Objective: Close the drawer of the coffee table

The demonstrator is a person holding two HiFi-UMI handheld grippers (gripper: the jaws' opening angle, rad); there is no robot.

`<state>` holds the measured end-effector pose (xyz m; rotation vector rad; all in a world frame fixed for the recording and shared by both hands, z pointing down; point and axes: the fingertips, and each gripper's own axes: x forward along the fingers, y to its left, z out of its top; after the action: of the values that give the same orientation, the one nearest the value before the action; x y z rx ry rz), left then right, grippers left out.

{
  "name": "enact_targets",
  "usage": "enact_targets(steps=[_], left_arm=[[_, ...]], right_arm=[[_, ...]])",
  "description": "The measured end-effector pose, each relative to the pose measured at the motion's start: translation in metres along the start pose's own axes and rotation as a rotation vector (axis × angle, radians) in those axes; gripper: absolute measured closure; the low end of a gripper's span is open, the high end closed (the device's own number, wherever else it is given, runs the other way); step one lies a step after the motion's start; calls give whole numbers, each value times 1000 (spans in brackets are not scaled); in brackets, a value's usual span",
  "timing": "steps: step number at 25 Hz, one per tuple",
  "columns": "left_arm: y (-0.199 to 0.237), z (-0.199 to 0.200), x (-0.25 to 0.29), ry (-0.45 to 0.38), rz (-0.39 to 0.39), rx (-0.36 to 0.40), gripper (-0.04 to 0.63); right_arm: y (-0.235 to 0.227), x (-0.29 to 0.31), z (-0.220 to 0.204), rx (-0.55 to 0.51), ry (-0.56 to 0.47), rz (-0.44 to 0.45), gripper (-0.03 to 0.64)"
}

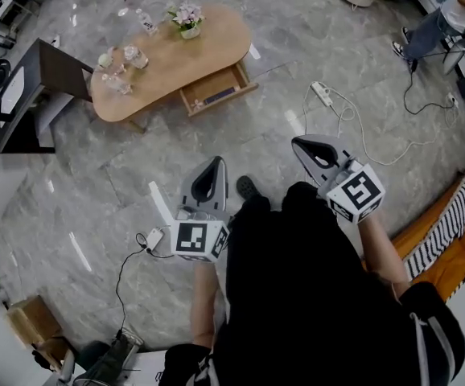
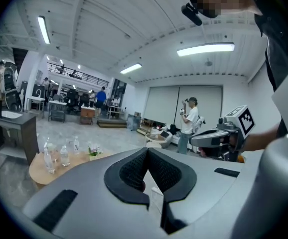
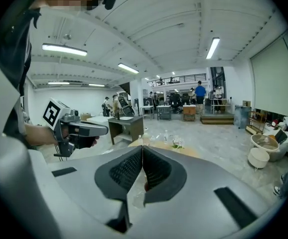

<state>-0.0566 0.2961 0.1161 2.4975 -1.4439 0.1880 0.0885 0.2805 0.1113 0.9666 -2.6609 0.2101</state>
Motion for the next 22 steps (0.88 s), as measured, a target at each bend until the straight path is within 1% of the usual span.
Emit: enact_targets(steps=[3, 8, 14, 19, 22], left_arm=[[17, -5, 11, 21, -13, 7, 581], [37, -15, 27, 51, -34, -31, 581], [60, -27, 55, 99, 3, -58, 581], [87, -18, 92, 118, 50, -94, 581], [103, -11, 118, 136, 92, -110, 581]], right_arm=[[-10, 11, -9, 24, 20, -57, 603], [-27, 26, -23, 71, 69, -94, 603], [-59, 56, -35, 98, 100, -78, 603], [-106, 97, -30, 94, 107, -47, 603], [-138, 122, -25, 81, 110, -7, 603]])
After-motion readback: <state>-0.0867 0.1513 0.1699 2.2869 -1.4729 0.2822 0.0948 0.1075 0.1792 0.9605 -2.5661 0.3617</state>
